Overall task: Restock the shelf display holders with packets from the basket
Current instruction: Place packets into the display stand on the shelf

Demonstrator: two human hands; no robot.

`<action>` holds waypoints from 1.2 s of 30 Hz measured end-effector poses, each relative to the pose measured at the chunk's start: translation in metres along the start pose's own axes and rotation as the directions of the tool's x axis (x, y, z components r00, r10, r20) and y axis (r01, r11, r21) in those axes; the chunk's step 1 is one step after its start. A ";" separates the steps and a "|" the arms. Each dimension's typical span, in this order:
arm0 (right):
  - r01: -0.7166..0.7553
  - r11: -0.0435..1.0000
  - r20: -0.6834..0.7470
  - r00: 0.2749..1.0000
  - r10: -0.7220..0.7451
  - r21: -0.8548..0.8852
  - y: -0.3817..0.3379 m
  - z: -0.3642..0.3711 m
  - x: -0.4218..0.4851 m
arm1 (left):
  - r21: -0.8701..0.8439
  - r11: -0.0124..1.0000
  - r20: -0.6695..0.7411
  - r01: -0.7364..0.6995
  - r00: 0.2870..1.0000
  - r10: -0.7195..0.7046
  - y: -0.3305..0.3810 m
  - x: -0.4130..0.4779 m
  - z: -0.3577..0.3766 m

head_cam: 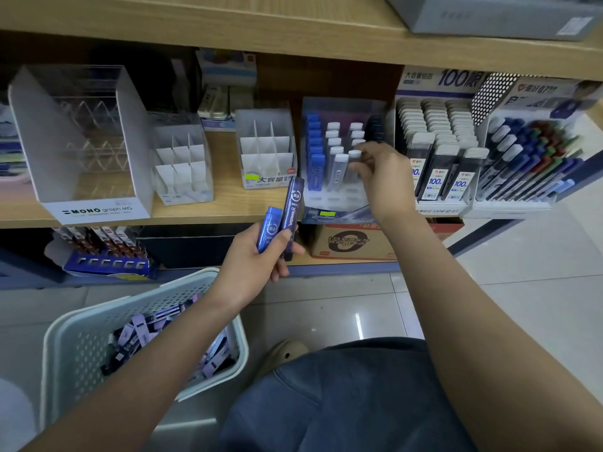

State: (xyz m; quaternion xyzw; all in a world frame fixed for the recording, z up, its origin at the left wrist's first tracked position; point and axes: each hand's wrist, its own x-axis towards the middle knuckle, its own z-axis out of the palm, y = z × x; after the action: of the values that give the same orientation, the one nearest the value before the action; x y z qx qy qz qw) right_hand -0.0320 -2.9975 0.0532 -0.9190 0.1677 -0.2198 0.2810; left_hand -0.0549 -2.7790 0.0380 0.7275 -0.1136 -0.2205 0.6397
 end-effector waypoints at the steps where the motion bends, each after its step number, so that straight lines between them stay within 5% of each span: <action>1: -0.005 1.000 0.004 1.000 0.005 -0.014 0.000 0.001 0.000 | 0.003 1.000 0.004 -0.002 1.000 0.002 0.001 0.000 0.000; 6: -0.020 0.999 -0.053 0.998 0.018 -0.034 -0.006 -0.005 -0.007 | 0.034 0.999 0.006 -0.007 1.000 0.007 0.002 0.001 -0.003; 9: 0.019 0.993 -0.123 0.992 -0.004 0.118 -0.024 -0.017 -0.020 | 0.057 0.998 0.014 -0.019 1.000 0.018 0.003 0.003 -0.005; 14: -0.251 0.913 0.356 0.926 0.129 0.321 -0.062 -0.015 -0.045 | 0.076 0.996 0.070 -0.055 0.996 0.049 0.004 0.006 -0.004; 17: -0.307 0.860 0.452 0.886 0.102 0.408 -0.069 -0.013 -0.047 | 0.085 0.993 0.102 -0.079 0.992 0.070 0.006 0.006 -0.003; 22: -0.164 0.780 0.108 0.986 0.124 0.604 -0.056 -0.030 -0.036 | 0.122 0.991 0.000 -0.047 0.999 0.048 0.005 0.012 -0.004; 27: -0.045 0.940 -0.203 0.972 0.120 0.337 -0.022 -0.041 -0.024 | 0.092 0.995 0.022 -0.028 0.999 0.026 0.008 0.017 -0.003; 36: -0.124 0.968 -0.054 0.989 0.139 0.219 0.010 -0.035 -0.015 | -0.021 0.993 0.004 0.112 0.994 -0.112 0.019 0.018 0.009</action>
State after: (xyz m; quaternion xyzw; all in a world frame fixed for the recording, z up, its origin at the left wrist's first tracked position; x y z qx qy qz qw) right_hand -0.0641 -3.0141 0.0685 -0.8621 0.2130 -0.2489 0.3866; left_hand -0.0412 -2.7979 0.0524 0.7255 -0.0711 -0.2585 0.6338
